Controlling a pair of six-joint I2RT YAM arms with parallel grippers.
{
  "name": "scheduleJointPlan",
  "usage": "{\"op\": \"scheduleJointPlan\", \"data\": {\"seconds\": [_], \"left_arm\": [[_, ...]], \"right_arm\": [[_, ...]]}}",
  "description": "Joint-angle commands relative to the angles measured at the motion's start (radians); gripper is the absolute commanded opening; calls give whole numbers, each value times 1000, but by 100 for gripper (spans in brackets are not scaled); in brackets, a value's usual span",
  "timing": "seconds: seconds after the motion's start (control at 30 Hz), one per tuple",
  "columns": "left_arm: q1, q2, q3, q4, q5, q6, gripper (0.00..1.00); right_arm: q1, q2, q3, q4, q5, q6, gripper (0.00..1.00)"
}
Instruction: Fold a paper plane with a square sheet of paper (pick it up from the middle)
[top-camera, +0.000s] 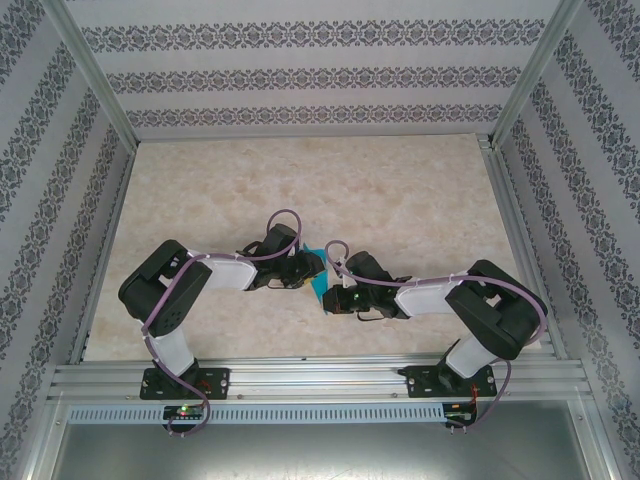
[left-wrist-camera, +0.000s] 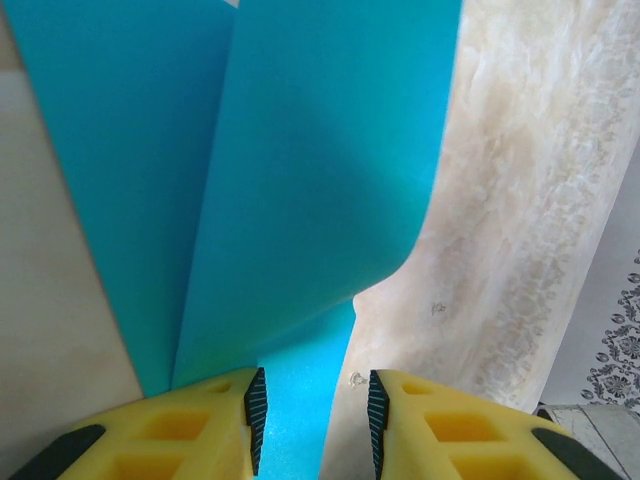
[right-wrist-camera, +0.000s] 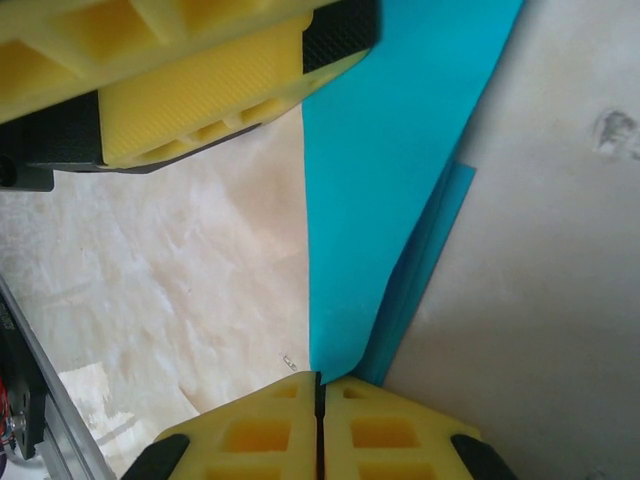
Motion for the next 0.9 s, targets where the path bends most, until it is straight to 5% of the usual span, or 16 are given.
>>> {"op": "scheduleJointPlan", "data": {"seconds": [0.0, 0.37, 0.87], "left_arm": [[-8, -5, -16, -97, -40, -3, 37], [-8, -9, -10, -109, -41, 7, 37], [-8, -7, -6, -113, -37, 9, 36]], "right_arm": [[17, 37, -34, -73, 0, 12, 11], [-49, -91, 20, -76, 27, 119, 24], [-56, 43, 25, 29, -54, 169, 12]]}}
